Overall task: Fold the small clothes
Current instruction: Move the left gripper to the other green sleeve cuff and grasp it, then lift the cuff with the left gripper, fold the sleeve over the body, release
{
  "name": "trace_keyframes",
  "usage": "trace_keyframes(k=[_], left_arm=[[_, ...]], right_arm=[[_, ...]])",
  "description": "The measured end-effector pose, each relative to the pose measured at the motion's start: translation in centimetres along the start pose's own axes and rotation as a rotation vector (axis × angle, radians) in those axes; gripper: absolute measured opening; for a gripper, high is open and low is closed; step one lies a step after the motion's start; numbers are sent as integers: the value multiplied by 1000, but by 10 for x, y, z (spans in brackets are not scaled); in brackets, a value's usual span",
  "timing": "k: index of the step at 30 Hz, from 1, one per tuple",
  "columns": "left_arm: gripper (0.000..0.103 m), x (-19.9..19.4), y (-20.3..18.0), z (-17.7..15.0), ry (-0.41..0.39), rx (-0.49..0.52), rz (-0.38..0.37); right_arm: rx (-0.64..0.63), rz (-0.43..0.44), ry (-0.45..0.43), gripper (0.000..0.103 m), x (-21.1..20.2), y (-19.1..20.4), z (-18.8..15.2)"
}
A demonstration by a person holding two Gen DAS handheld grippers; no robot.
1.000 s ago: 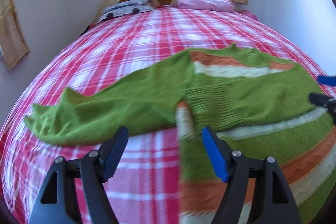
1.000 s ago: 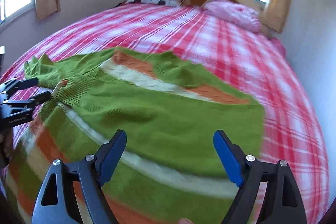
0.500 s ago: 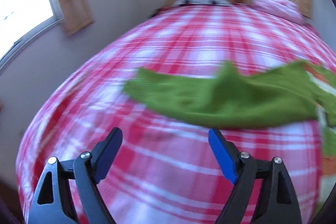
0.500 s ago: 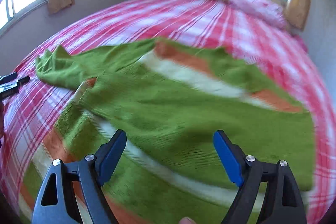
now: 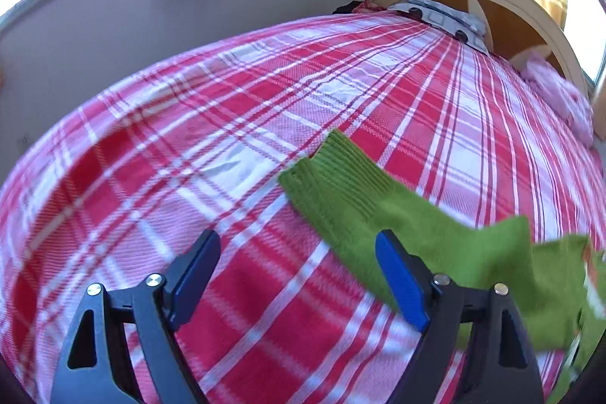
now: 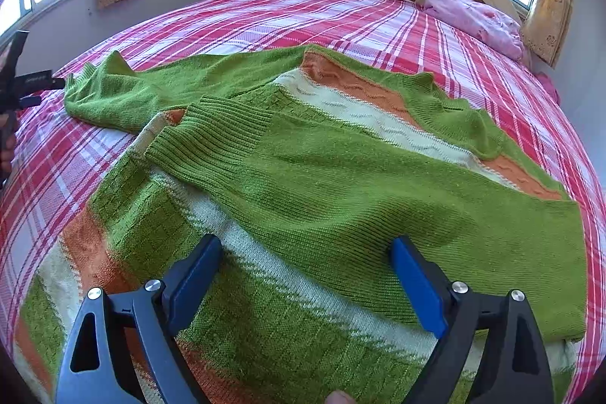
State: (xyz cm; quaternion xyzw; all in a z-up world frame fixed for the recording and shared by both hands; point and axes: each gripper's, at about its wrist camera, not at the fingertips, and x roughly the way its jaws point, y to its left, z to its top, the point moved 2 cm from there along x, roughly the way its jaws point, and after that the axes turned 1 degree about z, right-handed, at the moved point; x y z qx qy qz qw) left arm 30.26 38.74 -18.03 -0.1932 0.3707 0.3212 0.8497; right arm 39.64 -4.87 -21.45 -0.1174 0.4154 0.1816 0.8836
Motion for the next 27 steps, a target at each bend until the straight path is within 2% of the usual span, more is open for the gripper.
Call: trace_keyframes(k=[3,4,7,8,15,16,17,19,20,22,23,27], left_arm=[[81,15,0,9,26,-30,-24],[73,19,2,14,27,-47,-24],[70,26,9,22,33,-111,-64],[66,28,10,23,37,-122,-63],[65,26,4,18,26,-108,-89],[56,27,3,18,26,-100,-94],[41,28,2,19,29,-97,-98],[32,30,0,20,35,-99,-105],[23,31,-2,20,36,-96,-119],[19,34,-2,20,49,-87,-119],[10,33,-1,20,46,-92,-122],[8,24,9,21,10,-137,-164]], right_arm=[[1,0,-3,91,0,-1,0],[0,-3,-4,91,-1,-1,0],[-3,-9,-8,92,-1,0,-1],[-3,-9,-9,92,-2,0,-1],[-1,-8,-10,92,-2,-1,-1],[-1,-8,-10,92,-2,-1,-1],[-2,-9,-11,92,-2,-1,-1],[-1,-8,-11,92,-2,-1,-1],[-1,-8,-11,92,-2,-1,-1],[-2,-10,-11,92,-2,-1,-1],[-2,-11,-12,92,-2,-1,-1],[-1,-10,-13,92,-2,-1,-1]])
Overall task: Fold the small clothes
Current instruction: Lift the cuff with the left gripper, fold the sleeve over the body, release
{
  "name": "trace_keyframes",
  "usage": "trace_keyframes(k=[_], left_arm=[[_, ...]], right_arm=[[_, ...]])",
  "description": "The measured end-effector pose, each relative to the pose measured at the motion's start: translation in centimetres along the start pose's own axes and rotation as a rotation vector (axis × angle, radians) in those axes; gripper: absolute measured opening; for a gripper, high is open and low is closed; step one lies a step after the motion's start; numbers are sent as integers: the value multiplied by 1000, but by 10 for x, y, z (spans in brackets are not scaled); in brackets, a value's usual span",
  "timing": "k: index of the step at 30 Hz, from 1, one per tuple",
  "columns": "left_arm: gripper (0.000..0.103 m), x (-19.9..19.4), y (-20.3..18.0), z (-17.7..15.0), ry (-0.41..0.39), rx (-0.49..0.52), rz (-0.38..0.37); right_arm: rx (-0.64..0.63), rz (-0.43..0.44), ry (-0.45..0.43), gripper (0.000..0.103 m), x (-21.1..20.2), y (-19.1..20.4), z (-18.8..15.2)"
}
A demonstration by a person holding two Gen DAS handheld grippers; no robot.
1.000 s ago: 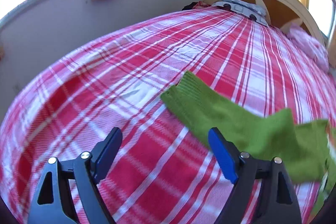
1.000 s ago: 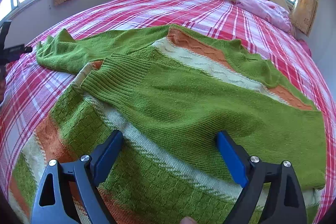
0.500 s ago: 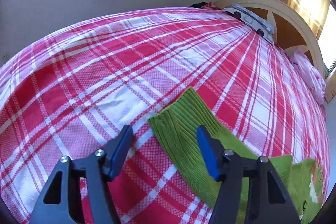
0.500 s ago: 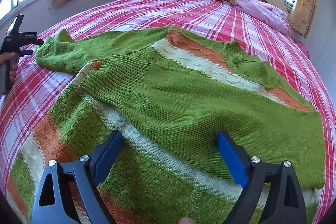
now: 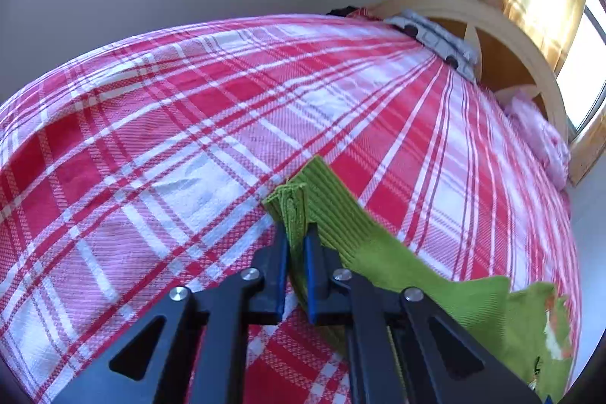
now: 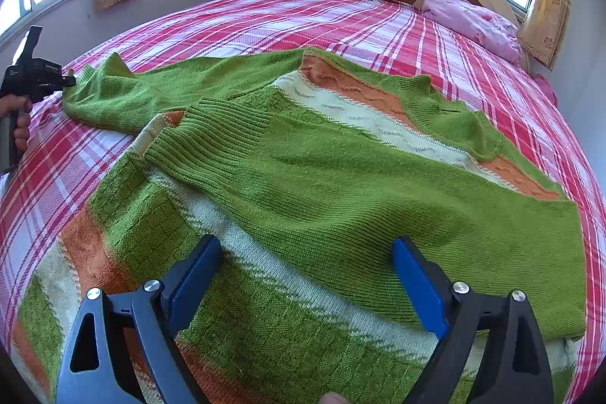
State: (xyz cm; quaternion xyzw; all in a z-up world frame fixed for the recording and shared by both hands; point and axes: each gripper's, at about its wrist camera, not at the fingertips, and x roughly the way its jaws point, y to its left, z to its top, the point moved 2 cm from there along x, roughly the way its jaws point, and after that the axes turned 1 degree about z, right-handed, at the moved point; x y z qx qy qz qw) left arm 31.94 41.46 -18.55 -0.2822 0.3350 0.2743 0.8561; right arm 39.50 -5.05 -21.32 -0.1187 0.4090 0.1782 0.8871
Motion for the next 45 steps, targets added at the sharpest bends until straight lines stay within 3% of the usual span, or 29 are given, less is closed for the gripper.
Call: trace_keyframes(k=[6,12,17,21,26,31,37,45], left_arm=[[8,-30,1,5,-83,-36,-42],[8,-71,-19,20,-142,-50,-185],[8,-90,-48,23,-159,-21,-257],[8,-109,-69,24,-183,5,-321],[8,-135,-99,23,-228,77,-402],[7,-143,-128,21,-219,112,-465],[7,-166,-184,7,-230,228,-535],[7,-193,-241,-5,-218,281,-633]], right_arm=[[0,-2,-1,92,0,0,0],[2,-2,-2,92,0,0,0],[30,26,-10,92,-3,-5,1],[110,48,-58,92,-29,-23,6],[122,73,-113,92,-69,-35,5],[127,69,-116,92,-91,-44,-11],[141,75,-135,92,-111,-56,-39],[165,52,-141,92,-133,-76,-75]])
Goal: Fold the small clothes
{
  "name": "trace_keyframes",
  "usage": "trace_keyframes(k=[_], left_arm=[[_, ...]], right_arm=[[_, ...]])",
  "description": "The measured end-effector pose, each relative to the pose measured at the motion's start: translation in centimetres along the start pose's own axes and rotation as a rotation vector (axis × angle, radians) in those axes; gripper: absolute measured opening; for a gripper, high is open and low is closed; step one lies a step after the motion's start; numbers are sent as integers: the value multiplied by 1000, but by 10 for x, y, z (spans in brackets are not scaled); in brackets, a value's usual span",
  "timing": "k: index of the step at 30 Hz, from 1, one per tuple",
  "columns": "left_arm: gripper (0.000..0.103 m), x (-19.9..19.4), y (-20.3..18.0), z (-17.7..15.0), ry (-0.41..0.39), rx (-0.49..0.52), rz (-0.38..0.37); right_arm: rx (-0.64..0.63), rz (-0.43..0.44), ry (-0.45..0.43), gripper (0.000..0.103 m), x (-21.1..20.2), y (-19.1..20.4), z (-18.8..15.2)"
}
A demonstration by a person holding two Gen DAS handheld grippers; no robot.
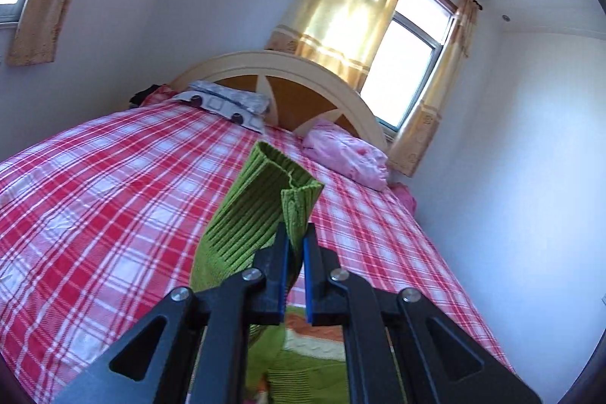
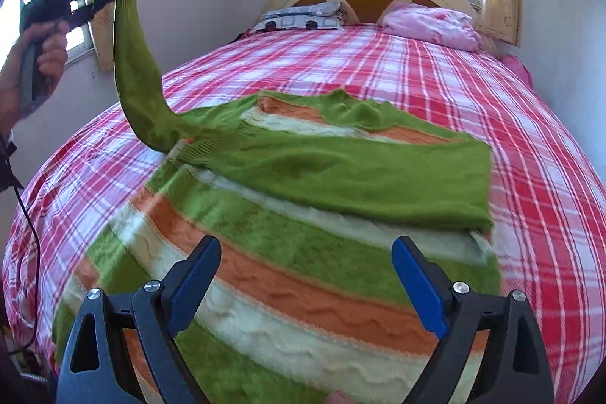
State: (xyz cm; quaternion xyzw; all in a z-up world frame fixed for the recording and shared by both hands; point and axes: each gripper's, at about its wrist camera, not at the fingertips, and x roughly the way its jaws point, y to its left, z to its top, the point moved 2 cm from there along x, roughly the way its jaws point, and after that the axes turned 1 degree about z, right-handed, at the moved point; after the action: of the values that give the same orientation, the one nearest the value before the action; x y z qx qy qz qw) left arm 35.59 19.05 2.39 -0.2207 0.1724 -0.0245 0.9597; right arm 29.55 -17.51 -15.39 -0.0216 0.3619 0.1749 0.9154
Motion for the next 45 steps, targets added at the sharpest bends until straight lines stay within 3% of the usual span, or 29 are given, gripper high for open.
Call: trace_keyframes(k=[14,21,31,37,39,42,44,45], left_arm=[[6,30,-96,-18,64,9,-167],[6,58,-145,-63,159,15,-239],[6,109,-191,-158,324,108,-210],[6,126,-218,-203,391,266,-149],[11,123,-227,-210,406,310,-144],[28,109,-234,-214,406,373,-160],[54,95,-232,-211,371,405,-153],[59,88,-229,-208,345,418,-149]], right_arm=[[18,0,20,92,-26,-25,-31],[53,1,29,92,-24,-34,-44],[48,47,91,92,-7,-22,-63],[47,42,99,92,-4,-20,-65],[48,41,100,92,-3,-20,-66],[38,34,100,92,-2,-17,-67],[32,31,101,92,-1,-16,-68],[33,31,101,92,-1,-16,-67]])
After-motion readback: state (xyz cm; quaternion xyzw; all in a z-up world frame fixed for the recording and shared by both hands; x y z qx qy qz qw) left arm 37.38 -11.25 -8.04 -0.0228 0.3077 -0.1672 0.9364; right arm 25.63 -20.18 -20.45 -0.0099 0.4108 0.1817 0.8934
